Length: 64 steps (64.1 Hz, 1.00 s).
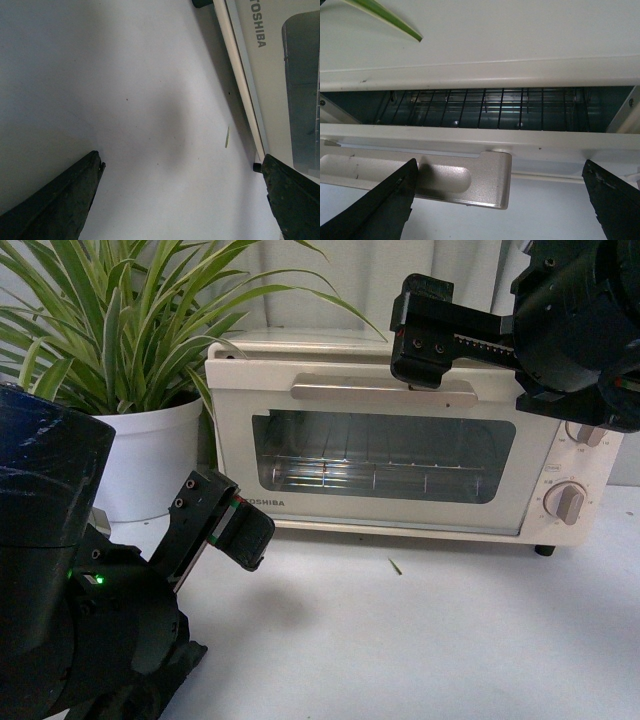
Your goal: Open oven
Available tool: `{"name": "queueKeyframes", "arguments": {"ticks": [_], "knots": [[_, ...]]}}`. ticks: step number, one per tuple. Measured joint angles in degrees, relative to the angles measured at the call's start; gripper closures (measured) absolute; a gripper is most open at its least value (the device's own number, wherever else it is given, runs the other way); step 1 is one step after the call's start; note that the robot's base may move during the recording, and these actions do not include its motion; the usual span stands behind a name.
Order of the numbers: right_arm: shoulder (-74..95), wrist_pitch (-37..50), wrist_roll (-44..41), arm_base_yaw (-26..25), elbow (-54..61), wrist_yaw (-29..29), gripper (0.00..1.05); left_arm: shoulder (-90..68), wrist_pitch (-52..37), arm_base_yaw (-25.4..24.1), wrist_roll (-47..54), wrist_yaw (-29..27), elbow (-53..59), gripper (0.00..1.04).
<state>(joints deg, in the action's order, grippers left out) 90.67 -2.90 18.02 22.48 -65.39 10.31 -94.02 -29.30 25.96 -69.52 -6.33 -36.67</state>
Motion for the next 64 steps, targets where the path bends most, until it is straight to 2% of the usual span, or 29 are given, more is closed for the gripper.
{"name": "queueKeyframes", "arguments": {"ticks": [64], "knots": [[-5.1,8.2,-3.8,0.3,15.2,-9.6,0.09,0.0,0.2,0.3,0.0,-0.5,0.0,0.07]]}}
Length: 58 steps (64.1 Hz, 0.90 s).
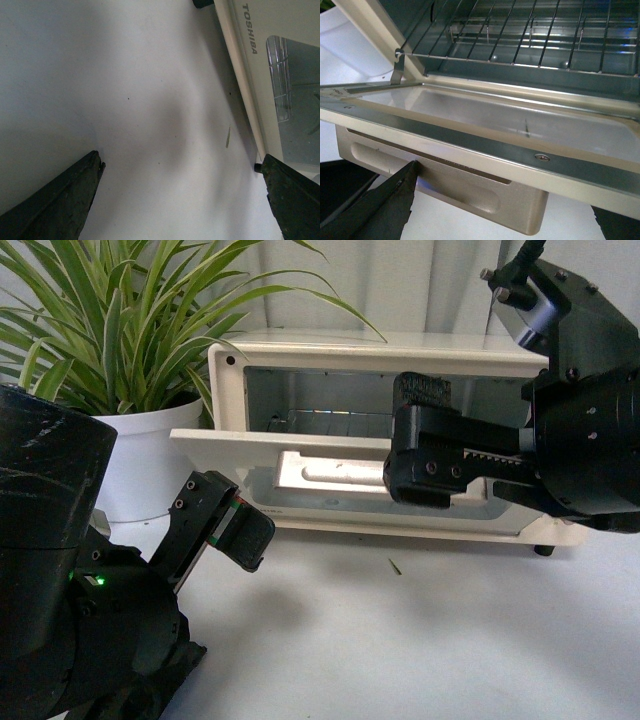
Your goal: Open oven
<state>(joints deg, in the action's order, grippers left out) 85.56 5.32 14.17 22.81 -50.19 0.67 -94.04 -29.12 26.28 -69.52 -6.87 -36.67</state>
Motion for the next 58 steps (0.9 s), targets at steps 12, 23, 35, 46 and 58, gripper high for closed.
{"name": "queueKeyframes", "arguments": {"ticks": [12,23,35,46,58], "knots": [[0.0,0.2,0.0,0.0,0.8,-1.1,0.09,0.0,0.1,0.0,0.0,0.0,0.0,0.07],[-1.8,-0.5,0.1,0.2,2.1,-1.6,0.09,0.0,0.2,0.0,0.0,0.0,0.0,0.07],[-5.1,-2.2,0.4,0.5,5.9,-1.8,0.09,0.0,0.4,-0.1,0.0,0.0,0.0,0.07],[-11.0,-3.8,1.6,-0.1,9.1,-4.6,0.09,0.2,1.0,-0.3,0.3,0.0,0.0,0.07],[-22.4,-5.7,4.4,-2.2,13.3,-9.3,0.09,1.1,2.8,-0.3,2.5,-1.2,0.0,0.07]]}}
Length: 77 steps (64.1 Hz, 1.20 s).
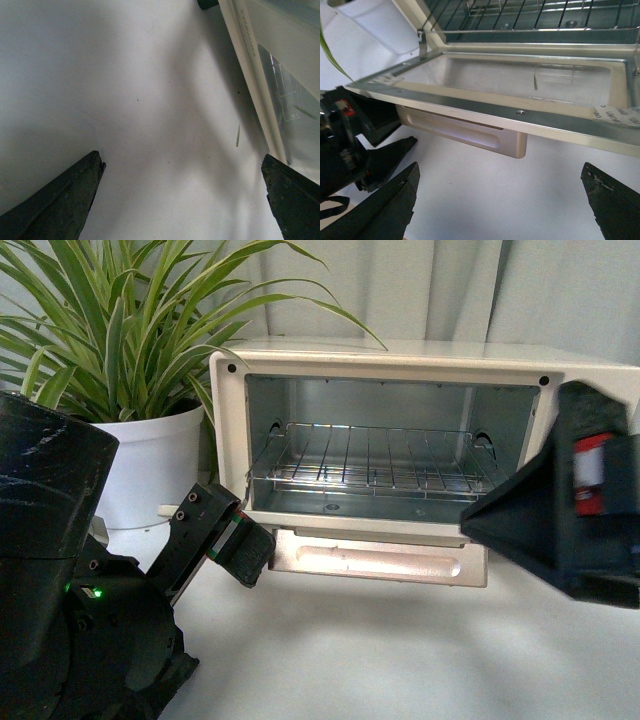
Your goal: Open oven
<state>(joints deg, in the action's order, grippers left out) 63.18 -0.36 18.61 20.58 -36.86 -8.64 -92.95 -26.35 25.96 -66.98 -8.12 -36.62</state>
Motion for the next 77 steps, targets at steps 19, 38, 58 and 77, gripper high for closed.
{"name": "queueKeyframes", "arguments": {"ticks": [19,38,58,77], "knots": [[-16.1,-2.2,-1.7,-9.5,9.9,-2.6,0.09,2.5,3.0,0.0,12.4,-5.3,2.1,0.07],[-22.7,-4.0,-5.6,-21.2,18.4,-9.0,0.09,1.7,3.1,2.1,26.7,-13.1,2.7,0.07],[-22.3,-3.0,-7.5,-25.9,20.0,-11.2,0.09,0.8,0.0,5.4,43.3,-20.9,3.2,0.07],[-22.5,-3.0,-7.5,-25.5,20.3,-11.2,0.09,0.8,-2.6,7.1,53.0,-22.9,4.2,0.07]]}}
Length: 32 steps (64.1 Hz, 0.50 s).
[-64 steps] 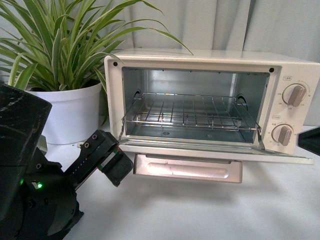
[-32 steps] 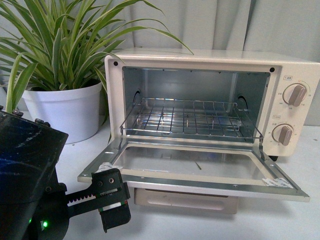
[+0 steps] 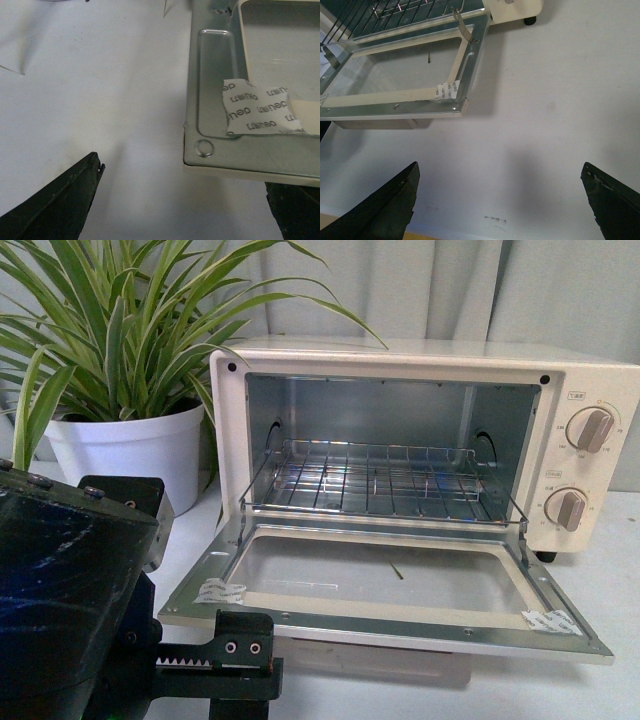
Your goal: Open oven
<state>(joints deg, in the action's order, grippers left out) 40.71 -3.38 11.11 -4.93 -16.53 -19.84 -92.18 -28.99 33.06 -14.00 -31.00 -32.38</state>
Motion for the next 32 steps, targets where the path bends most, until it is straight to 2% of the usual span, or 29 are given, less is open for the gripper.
{"name": "queueKeyframes", "arguments": {"ticks": [32], "knots": [[-0.6,0.2,0.1,0.0,0.3,-0.8,0.09,4.5,-1.1,3.1,5.2,2.8,5.4,0.07]]}}
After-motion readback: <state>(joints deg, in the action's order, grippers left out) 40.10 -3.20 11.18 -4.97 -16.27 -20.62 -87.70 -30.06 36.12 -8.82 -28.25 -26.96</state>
